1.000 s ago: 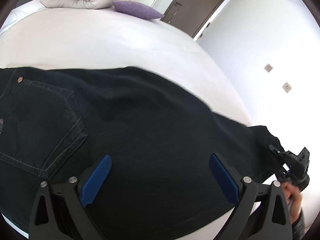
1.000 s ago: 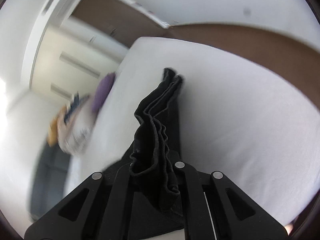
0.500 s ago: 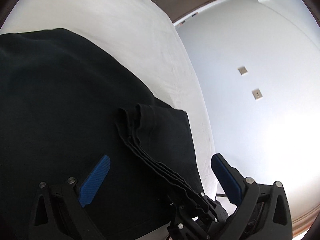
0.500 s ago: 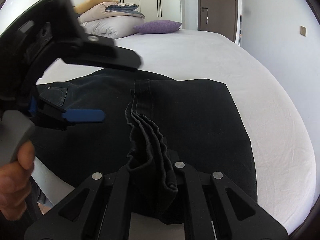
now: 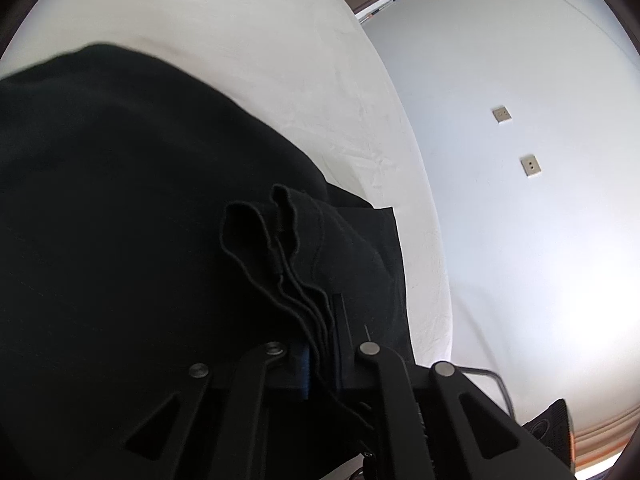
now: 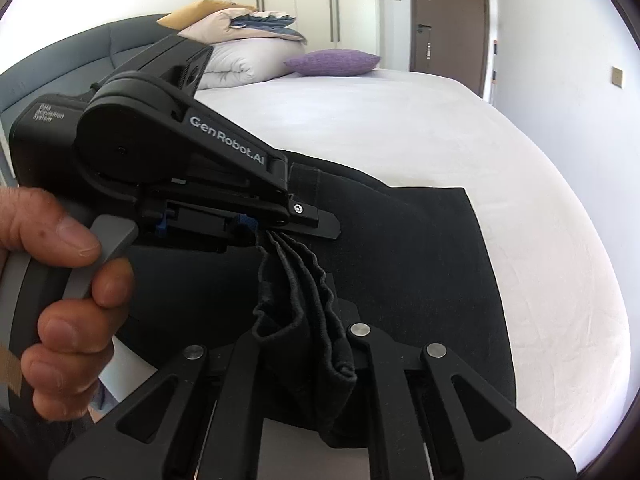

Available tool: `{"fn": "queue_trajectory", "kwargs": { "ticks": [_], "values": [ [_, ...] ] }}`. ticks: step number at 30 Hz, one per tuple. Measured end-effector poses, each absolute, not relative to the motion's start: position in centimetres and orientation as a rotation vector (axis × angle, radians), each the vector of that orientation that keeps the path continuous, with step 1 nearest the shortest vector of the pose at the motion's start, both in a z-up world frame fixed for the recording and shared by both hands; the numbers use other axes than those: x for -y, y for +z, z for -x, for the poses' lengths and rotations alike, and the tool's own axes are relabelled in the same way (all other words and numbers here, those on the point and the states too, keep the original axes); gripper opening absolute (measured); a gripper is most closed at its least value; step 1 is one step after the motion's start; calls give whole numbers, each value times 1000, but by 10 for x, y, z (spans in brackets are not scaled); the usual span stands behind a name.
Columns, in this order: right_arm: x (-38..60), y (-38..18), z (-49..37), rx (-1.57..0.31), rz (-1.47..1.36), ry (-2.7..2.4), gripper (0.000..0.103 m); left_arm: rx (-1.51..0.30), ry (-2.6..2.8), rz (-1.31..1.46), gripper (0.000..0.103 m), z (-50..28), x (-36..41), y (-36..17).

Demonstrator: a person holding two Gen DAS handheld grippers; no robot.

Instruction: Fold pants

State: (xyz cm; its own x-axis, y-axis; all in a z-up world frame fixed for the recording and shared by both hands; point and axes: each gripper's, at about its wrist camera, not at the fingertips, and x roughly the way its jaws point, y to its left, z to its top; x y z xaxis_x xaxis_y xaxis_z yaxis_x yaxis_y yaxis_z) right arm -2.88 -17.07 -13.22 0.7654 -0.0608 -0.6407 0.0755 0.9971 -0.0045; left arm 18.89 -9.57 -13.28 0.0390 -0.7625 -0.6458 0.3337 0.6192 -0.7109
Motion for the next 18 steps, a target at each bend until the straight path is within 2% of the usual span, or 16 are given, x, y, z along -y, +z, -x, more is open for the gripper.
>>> {"fn": "queue_trajectory", "kwargs": {
  "ticks": [9, 18],
  "values": [
    [129, -111, -11, -716, 8, 79, 6, -1220, -847, 287, 8, -231, 56, -105],
    [72, -126, -59, -821, -72, 209, 7, -1230, -743, 225, 8, -262, 6, -117]
  ]
}}
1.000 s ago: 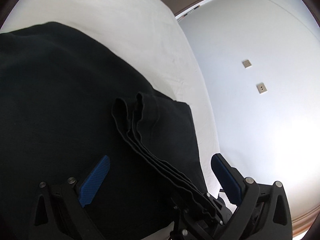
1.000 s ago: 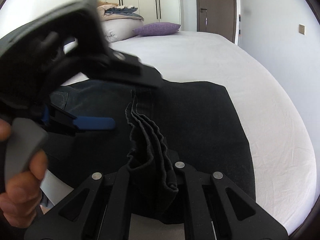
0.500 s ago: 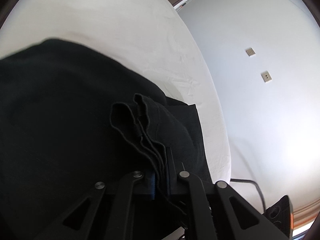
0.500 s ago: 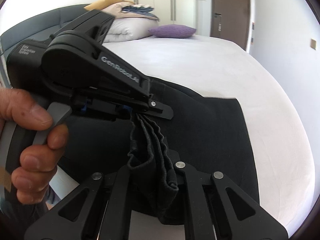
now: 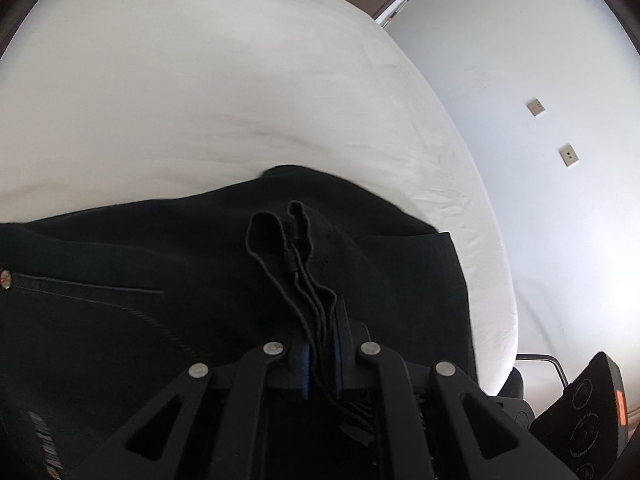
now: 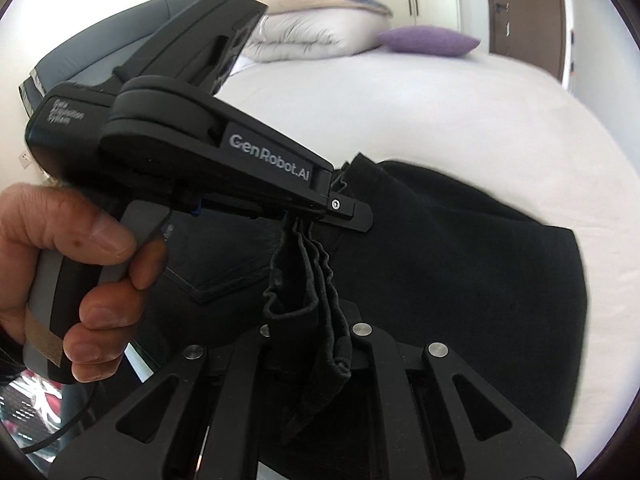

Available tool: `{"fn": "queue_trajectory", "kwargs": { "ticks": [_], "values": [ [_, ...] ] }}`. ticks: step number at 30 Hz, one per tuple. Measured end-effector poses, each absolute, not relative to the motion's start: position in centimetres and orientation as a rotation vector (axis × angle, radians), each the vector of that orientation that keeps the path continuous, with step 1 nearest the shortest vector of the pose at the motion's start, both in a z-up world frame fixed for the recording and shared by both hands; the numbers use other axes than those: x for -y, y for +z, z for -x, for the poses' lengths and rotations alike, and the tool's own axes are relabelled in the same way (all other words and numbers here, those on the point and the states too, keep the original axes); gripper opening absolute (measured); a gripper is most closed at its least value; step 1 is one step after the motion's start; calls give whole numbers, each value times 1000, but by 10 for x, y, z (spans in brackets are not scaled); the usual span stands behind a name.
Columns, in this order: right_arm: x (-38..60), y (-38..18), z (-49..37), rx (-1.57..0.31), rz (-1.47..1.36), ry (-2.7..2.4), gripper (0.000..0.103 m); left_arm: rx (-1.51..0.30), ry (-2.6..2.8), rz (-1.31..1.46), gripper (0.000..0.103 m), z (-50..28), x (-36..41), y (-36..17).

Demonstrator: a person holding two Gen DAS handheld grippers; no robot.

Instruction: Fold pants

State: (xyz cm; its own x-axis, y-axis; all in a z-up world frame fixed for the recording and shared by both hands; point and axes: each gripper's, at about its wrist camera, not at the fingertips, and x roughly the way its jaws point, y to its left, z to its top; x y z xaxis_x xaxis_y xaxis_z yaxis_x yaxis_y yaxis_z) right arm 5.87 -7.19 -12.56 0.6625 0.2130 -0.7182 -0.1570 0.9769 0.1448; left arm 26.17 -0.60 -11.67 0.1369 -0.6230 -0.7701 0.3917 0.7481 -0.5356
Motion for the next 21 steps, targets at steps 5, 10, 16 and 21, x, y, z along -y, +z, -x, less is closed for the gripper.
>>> {"fn": "queue_trajectory", "kwargs": {
  "ticks": [5, 10, 16, 21],
  "values": [
    [52, -144, -70, -873, -93, 232, 8, -1241, -719, 218, 9, -260, -8, -135],
    [59, -158, -89, -932, -148, 239, 11, -1224, -727, 186, 15, -259, -8, -145],
    [75, -145, -82, -966, -275, 387, 76, -1166, -674, 144, 41, -260, -28, -137],
    [95, -134, -45, -954, -383, 461, 76, -1118, -568, 128, 55, -255, -40, -122]
  ]
}}
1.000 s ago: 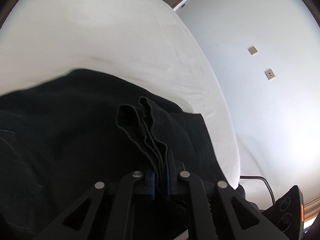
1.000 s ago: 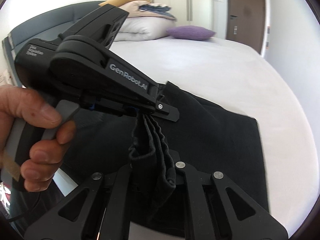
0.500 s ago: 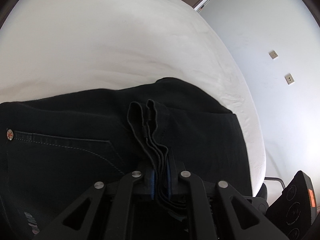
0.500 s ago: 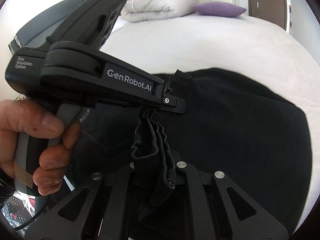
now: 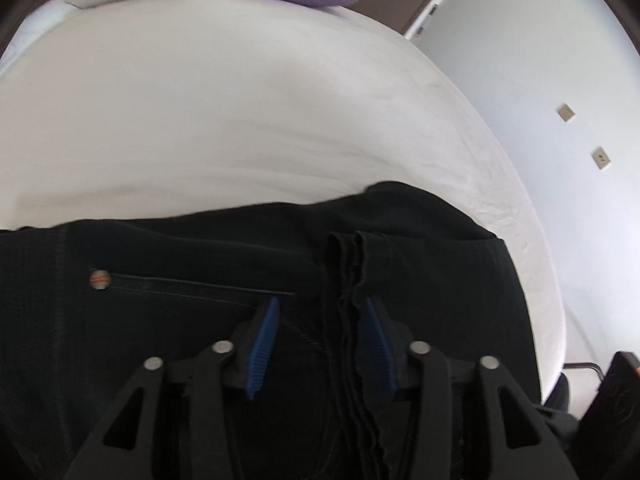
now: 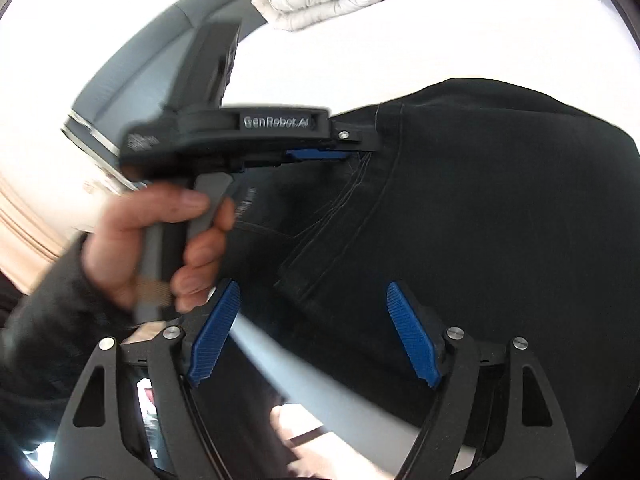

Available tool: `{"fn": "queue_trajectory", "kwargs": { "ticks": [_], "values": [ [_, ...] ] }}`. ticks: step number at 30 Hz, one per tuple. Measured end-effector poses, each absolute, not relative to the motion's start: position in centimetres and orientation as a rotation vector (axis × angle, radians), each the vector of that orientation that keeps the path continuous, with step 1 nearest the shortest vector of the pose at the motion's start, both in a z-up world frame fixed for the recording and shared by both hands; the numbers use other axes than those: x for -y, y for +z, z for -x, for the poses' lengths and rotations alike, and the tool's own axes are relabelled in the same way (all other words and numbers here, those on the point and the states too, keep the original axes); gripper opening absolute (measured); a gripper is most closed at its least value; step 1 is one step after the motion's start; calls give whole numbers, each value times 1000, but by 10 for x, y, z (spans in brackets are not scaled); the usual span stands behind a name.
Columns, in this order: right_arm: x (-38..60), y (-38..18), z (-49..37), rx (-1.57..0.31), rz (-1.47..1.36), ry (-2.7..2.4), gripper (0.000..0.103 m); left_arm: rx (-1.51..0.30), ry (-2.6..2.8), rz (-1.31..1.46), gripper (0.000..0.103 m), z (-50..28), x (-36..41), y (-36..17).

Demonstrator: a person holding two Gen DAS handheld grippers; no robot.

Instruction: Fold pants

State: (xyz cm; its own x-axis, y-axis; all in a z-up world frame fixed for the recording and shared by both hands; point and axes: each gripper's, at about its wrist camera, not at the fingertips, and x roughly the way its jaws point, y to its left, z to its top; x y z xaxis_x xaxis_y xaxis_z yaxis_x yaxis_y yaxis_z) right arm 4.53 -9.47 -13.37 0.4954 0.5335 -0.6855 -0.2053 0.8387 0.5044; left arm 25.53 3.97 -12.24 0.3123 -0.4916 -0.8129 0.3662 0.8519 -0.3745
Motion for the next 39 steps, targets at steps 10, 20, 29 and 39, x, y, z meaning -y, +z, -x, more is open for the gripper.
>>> {"fn": "queue_trajectory", "kwargs": {
  "ticks": [10, 20, 29, 39],
  "values": [
    [275, -105, -76, -824, -816, 472, 58, -1013, -592, -74, 68, -186, 2, -113],
    [375, -191, -146, -950, -1077, 381, 27, -1044, -523, -29, 68, -159, 1, -141],
    [312, -222, -117, -1017, -982, 485, 26, -1045, -502, -17, 68, -147, -10, -145],
    [264, -203, -59, -988, -872, 532, 26, -1008, -486, 5, 68, -135, -14, -153]
  ]
}}
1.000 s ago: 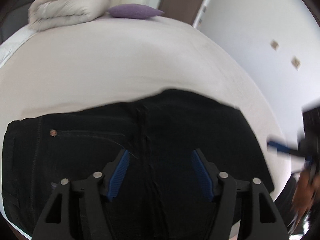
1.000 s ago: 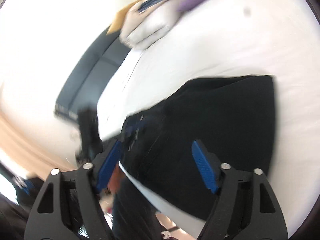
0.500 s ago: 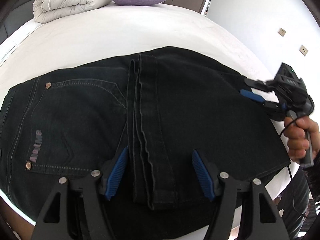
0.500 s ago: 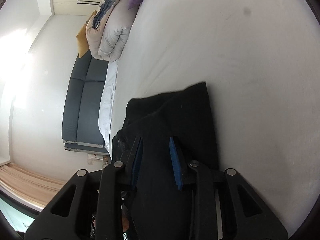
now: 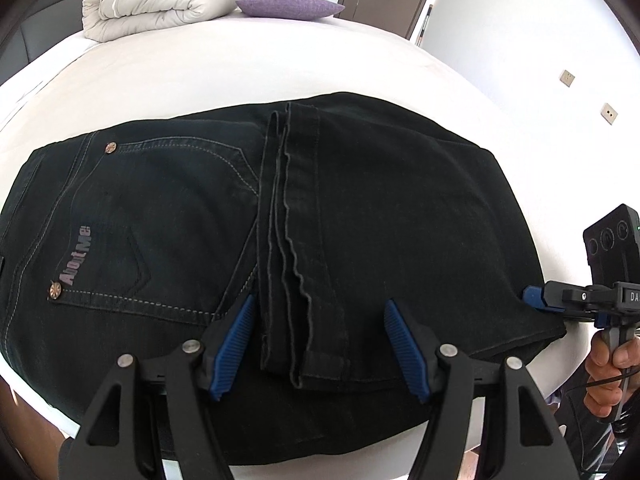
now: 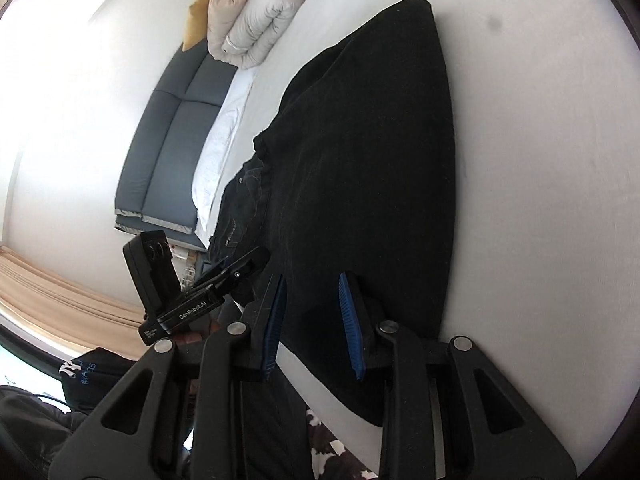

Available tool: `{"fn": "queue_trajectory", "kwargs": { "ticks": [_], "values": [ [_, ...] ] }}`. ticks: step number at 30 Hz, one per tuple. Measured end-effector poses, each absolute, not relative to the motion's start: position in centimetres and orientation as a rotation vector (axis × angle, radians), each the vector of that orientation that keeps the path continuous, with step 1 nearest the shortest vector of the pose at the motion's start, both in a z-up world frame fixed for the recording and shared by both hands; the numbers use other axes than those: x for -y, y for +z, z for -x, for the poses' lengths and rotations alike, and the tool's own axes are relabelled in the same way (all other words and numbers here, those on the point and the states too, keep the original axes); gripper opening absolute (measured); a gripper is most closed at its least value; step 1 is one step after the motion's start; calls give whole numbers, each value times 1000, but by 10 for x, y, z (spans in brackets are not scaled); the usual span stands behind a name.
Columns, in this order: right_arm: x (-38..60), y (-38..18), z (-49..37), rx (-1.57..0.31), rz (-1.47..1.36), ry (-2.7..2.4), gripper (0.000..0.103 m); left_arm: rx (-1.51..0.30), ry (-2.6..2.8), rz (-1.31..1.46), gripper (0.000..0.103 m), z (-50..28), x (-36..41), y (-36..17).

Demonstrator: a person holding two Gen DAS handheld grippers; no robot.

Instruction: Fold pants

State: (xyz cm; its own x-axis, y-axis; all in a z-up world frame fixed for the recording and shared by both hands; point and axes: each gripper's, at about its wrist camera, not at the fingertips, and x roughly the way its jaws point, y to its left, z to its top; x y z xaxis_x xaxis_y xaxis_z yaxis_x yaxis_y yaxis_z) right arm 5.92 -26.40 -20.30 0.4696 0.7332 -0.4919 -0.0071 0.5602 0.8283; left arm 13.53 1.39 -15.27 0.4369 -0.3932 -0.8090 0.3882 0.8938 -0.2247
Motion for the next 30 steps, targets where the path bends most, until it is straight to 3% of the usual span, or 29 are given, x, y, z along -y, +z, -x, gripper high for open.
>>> {"fn": "queue_trajectory", "kwargs": {
  "ticks": [8, 11, 15, 17, 26, 28, 30],
  "values": [
    [257, -182, -50, -1020, -768, 472, 28, -978, -492, 160, 68, -121, -43, -140],
    [260, -157, -49, -898, -832, 537, 28, -917, -472, 308, 68, -108, -77, -125],
    [254, -175, -63, -951, -846, 530, 28, -799, -384, 525, 88, -91, -139, -109],
    [250, -202, -67, -1017, -833, 501, 26, -736, -316, 639, 90, -83, -179, -105],
    [258, -179, -54, -869, -940, 526, 28, -691, -108, 1113, 93, -76, -305, -156],
    [255, -177, -57, -862, -959, 546, 32, -710, -120, 1170, 93, -79, -309, -166],
    [257, -176, -57, -869, -967, 536, 64, -712, -141, 1193, 93, -82, -309, -172]
  ]
}}
